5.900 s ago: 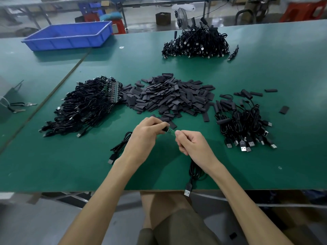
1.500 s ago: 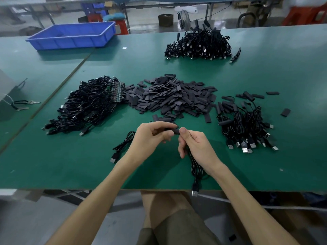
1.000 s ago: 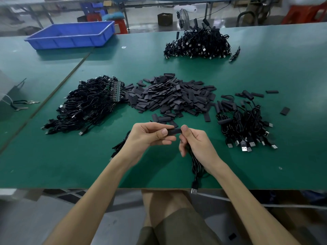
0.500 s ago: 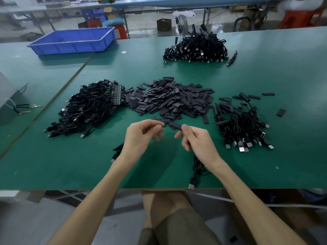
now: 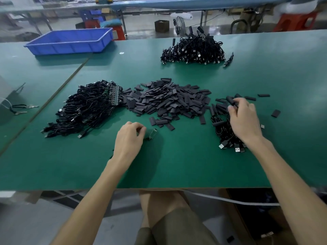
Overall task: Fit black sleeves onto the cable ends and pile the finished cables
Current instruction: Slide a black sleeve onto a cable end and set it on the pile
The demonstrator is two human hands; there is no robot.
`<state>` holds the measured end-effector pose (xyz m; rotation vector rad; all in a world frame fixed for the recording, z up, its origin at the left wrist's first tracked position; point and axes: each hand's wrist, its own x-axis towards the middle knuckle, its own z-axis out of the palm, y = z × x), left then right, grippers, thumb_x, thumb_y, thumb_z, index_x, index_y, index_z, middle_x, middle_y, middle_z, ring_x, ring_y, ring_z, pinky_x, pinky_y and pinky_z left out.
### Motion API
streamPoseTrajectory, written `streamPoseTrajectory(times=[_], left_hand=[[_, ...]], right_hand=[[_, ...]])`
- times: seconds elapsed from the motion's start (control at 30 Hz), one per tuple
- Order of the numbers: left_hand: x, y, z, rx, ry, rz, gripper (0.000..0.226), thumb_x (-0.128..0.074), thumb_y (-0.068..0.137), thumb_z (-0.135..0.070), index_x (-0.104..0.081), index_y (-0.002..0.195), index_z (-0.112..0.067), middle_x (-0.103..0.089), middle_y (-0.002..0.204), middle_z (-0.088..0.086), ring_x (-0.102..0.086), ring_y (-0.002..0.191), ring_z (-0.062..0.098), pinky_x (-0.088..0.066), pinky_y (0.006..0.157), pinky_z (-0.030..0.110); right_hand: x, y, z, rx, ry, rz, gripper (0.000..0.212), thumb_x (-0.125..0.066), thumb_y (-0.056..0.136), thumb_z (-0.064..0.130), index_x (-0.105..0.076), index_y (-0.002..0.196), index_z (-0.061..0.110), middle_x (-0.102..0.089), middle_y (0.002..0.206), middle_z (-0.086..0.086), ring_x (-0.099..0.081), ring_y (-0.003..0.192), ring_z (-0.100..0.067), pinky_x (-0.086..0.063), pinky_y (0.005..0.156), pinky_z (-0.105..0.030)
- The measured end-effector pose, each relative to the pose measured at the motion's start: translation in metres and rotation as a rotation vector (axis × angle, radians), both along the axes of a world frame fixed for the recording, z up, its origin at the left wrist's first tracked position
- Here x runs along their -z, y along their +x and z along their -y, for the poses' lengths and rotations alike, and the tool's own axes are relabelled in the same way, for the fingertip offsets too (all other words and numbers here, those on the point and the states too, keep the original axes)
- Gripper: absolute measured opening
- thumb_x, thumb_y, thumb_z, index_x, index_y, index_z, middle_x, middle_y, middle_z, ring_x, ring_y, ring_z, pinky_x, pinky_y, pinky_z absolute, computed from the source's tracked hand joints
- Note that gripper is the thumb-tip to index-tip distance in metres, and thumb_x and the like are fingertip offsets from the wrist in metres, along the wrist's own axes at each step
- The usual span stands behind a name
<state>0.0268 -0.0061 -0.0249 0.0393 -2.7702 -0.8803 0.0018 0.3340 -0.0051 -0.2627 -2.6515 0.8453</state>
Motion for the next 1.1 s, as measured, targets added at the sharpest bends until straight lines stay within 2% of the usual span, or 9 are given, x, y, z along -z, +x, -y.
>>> streamPoseTrajectory(times=[0.13,0.3,0.5,0.6,0.7,0.8,0.9,1.0,1.1], left_hand=[[-0.007,-0.004,-0.007,0.081,-0.208,0.07,0.027,-0.066,0.093,-0.052,-0.065,0.096,-0.025,-0.058,0.092,-0.005,-0.051,0.091,0.019,-0.041,0.086,0.037],[-0.007,-0.005,-0.021,0.1,-0.133,0.099,0.014,-0.074,0.091,-0.032,-0.062,0.09,-0.024,-0.058,0.086,-0.012,-0.055,0.087,0.012,-0.033,0.089,0.032],[-0.019,-0.003,-0.035,0.127,0.548,0.246,0.017,-0.081,0.086,-0.027,-0.071,0.087,-0.013,-0.071,0.077,-0.005,-0.063,0.065,0.008,-0.051,0.063,0.019],[-0.028,0.003,-0.042,0.213,0.763,0.284,0.018,-0.079,0.088,-0.022,-0.069,0.09,-0.007,-0.071,0.076,-0.001,-0.071,0.068,0.014,-0.055,0.067,0.023],[-0.031,0.006,-0.043,0.334,0.821,0.35,0.009,-0.071,0.095,-0.015,-0.07,0.094,-0.006,-0.077,0.086,0.006,-0.077,0.078,0.028,-0.059,0.067,0.029],[-0.025,0.003,-0.037,0.318,0.649,0.307,0.008,-0.068,0.097,-0.016,-0.074,0.095,-0.012,-0.077,0.082,0.003,-0.076,0.066,0.027,-0.061,0.063,0.036],[-0.013,-0.011,-0.023,0.138,0.389,0.083,0.013,-0.067,0.096,-0.012,-0.074,0.094,-0.023,-0.071,0.082,-0.005,-0.07,0.064,0.015,-0.054,0.062,0.032],[-0.005,-0.029,-0.009,0.178,0.033,-0.063,0.033,-0.06,0.096,0.0,-0.069,0.119,-0.022,-0.062,0.117,-0.007,-0.062,0.101,0.014,-0.047,0.088,0.028],[-0.001,-0.041,-0.006,0.353,-0.212,0.019,0.051,-0.055,0.097,0.005,-0.058,0.14,-0.021,-0.051,0.147,-0.003,-0.046,0.135,0.02,-0.037,0.113,0.039]], right_hand=[[0.011,0.006,-0.001,0.064,0.052,-0.056,0.053,-0.055,0.106,0.032,-0.045,0.144,-0.003,-0.048,0.137,-0.022,-0.037,0.132,-0.035,-0.034,0.112,-0.047],[-0.002,0.012,0.003,0.099,0.082,-0.197,0.044,-0.059,0.103,0.028,-0.052,0.139,0.004,-0.046,0.136,-0.018,-0.038,0.13,-0.034,-0.027,0.112,-0.043],[-0.009,0.043,0.063,-0.272,-0.002,-0.134,0.038,-0.057,0.103,0.03,-0.057,0.137,0.013,-0.051,0.132,-0.002,-0.041,0.128,-0.017,-0.025,0.108,-0.03],[0.002,0.053,0.104,-0.497,-0.32,0.066,0.038,-0.056,0.105,0.032,-0.057,0.139,0.015,-0.058,0.132,0.002,-0.053,0.124,-0.01,-0.042,0.11,-0.031],[0.016,0.052,0.127,-0.492,-0.641,0.092,0.027,-0.057,0.106,0.022,-0.067,0.127,0.008,-0.072,0.117,-0.003,-0.067,0.109,-0.013,-0.053,0.098,-0.031],[0.03,0.053,0.134,-0.422,-0.847,0.084,0.019,-0.056,0.106,0.012,-0.072,0.105,0.001,-0.076,0.084,-0.006,-0.071,0.076,-0.021,-0.057,0.072,-0.035],[0.037,0.054,0.134,-0.406,-0.911,0.071,0.02,-0.054,0.107,0.01,-0.072,0.1,0.005,-0.071,0.071,-0.002,-0.066,0.062,-0.017,-0.051,0.06,-0.027],[0.038,0.053,0.134,-0.439,-0.944,0.056,0.02,-0.056,0.107,0.015,-0.074,0.102,0.008,-0.07,0.071,-0.003,-0.064,0.06,-0.015,-0.051,0.059,-0.024],[0.038,0.053,0.134,-0.459,-0.988,0.047,0.022,-0.056,0.107,0.02,-0.075,0.106,0.011,-0.07,0.072,-0.003,-0.064,0.062,-0.015,-0.053,0.061,-0.024]])
